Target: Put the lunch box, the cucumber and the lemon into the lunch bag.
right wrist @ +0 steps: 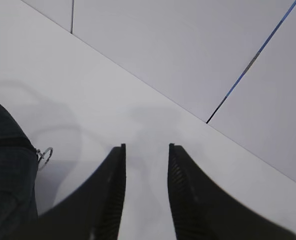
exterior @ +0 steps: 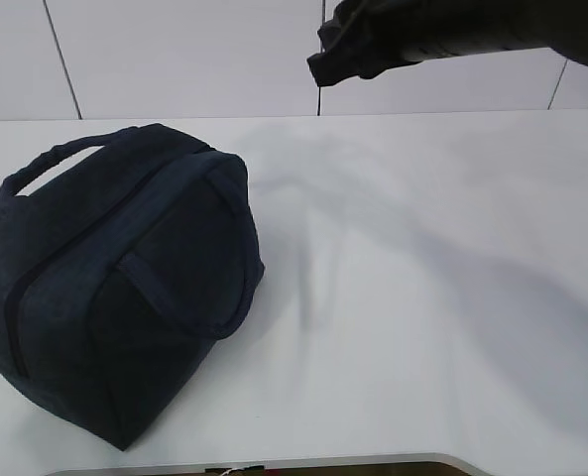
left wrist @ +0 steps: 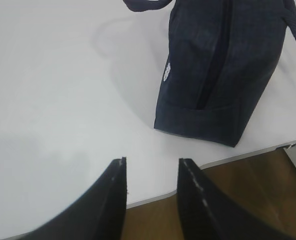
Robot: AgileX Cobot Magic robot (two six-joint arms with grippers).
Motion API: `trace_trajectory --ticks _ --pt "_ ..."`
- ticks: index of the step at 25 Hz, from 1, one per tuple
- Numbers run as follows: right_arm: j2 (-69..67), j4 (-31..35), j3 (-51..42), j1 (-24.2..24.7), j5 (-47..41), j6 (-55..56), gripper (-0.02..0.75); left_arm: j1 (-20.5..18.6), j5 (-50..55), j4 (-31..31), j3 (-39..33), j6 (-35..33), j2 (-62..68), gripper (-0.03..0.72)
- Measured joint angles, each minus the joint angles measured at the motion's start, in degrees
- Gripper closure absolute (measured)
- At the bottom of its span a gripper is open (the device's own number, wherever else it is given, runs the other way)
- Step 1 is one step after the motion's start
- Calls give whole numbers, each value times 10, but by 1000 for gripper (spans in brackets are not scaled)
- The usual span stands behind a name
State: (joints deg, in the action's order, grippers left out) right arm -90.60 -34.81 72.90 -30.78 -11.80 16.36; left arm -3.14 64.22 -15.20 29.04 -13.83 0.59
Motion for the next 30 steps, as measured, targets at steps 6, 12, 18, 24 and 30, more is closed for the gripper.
trace_trajectory --ticks 6,12,18,24,30 --pt "0 0 0 0 0 0 490 0 0 0 0 0 0 446" --pt "0 0 0 0 0 0 490 0 0 0 0 0 0 446" --pt "0 0 0 0 0 0 490 0 0 0 0 0 0 446" --pt "0 -1 0 0 0 1 490 0 0 0 0 0 0 446" --pt "0 -89 0 -4 -1 86 491 0 0 0 0 0 0 446"
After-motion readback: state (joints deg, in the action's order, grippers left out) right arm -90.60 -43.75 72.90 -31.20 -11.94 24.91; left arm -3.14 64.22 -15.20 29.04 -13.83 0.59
